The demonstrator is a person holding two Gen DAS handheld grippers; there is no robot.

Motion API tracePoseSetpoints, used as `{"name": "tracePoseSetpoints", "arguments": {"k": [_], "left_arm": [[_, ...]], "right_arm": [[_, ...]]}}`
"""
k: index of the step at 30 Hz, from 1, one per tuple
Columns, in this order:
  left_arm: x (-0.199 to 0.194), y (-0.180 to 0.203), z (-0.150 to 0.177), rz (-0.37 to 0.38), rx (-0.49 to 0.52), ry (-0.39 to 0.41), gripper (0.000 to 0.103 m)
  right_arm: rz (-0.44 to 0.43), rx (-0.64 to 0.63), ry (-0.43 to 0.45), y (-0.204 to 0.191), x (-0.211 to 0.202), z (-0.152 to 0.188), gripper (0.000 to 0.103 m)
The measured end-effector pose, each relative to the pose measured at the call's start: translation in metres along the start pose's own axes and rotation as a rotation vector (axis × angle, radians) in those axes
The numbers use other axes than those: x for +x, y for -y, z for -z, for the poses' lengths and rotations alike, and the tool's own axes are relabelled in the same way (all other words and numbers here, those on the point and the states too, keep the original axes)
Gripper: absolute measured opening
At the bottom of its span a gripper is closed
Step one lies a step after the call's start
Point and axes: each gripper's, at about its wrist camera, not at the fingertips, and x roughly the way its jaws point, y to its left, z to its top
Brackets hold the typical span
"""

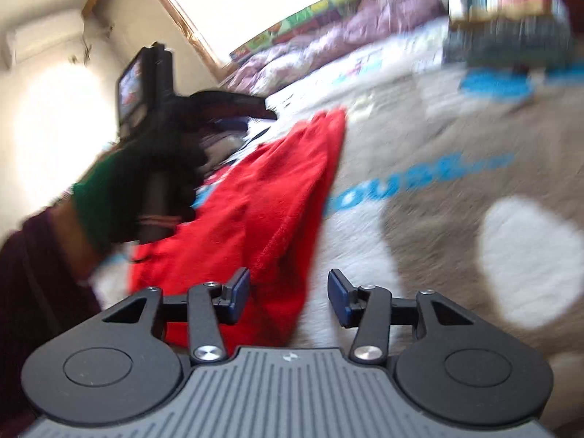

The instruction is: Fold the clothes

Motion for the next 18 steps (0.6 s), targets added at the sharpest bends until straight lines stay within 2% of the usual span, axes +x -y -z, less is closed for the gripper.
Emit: {"name": "tracePoseSetpoints", "arguments": {"k": [4,7,11,14,16,18], "left_arm": [[0.003,0.006,0.011,0.075,0.025,-0.015,0.036],[0.011,0.013,0.017,0.114,0.074,-0.021,0.034],[0.028,0.017,0.03,0.124,0.141,-0.092,0.034],[0.032,0.014,0.031,0.125,0.137,-0.1,0.042],[0.032,0.011,0.03,0.127,0.128,-0.108,0.048],[0.033,0.008,0.029,0.129,0.119,-0.117,0.052]], "right_arm": [[0.029,-0.197,0.099,-0.026,0.008,-0.002,0.043],[0.021,-0.314,0.112,-0.039,0.022,-0.003,0.043],[0.022,-0.322,0.006,-0.039,0.044,-0.002,0.043],[0.018,-0.312,-0.045,-0.04,0.05,0.0,0.044],[0.005,-0.309,-0.045,-0.041,0.049,0.001,0.044],[0.022,-0.375,-0.051,-0.047,0.049,0.007,0.044]]}}
